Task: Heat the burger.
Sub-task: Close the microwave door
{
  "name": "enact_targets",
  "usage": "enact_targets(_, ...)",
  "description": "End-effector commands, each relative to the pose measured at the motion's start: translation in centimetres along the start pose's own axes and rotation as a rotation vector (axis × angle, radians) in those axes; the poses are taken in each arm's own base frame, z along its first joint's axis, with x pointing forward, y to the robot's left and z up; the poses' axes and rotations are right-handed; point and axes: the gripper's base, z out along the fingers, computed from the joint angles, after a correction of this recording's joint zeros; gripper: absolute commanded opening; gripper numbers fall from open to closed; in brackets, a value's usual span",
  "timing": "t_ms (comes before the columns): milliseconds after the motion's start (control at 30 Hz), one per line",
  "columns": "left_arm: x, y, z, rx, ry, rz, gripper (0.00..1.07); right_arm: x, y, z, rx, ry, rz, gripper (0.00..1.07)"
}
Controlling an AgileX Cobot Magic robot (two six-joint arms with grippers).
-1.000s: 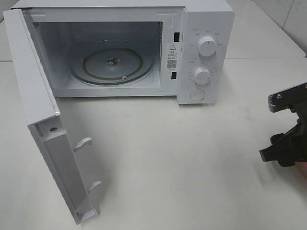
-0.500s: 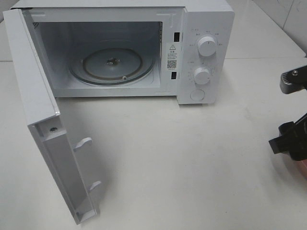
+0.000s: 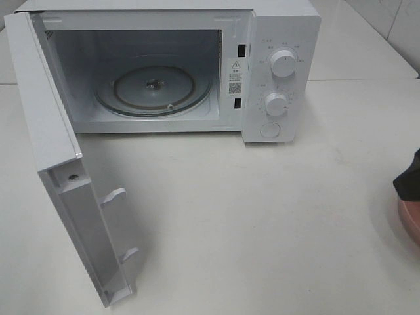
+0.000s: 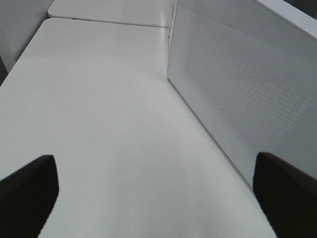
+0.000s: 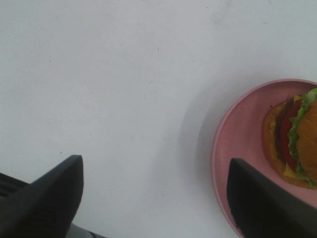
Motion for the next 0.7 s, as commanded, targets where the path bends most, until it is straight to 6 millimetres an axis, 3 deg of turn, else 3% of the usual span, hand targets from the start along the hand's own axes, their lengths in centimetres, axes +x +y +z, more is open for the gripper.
enact_targets(33,0.2,0.0,-0.2,0.0,-0.016,0.001,1.0,0.4,-0.1,-1.0,-0.003,-0.026,-0.014,0.8)
enact_targets(100,0.2,0.0,-0.2,0.0,-0.016,0.001,1.0,1.8,-0.4,-3.9,0.001,-0.148,-0.028,0.79)
enact_targets(167,0.2,0.0,-0.2,0.0,-0.016,0.001,1.0,2.2,-0.5,-4.4,0.004,-0.171,-0.024,0.79)
enact_targets(200,0.2,0.0,-0.2,0.0,-0.016,0.001,1.0,3.2,-0.8,-5.7,0.016,-0.215,0.004,0.79)
enact_targets(300,0.2,0.0,-0.2,0.0,-0.016,0.001,1.0,4.8,-1.2,-6.9,0.041,-0.271,0.043,0.79)
enact_targets(700,0.2,0.0,-0.2,0.0,-0.016,0.001,1.0,10.8,-0.9,-7.5,0.094,-0.459,0.179,0.76)
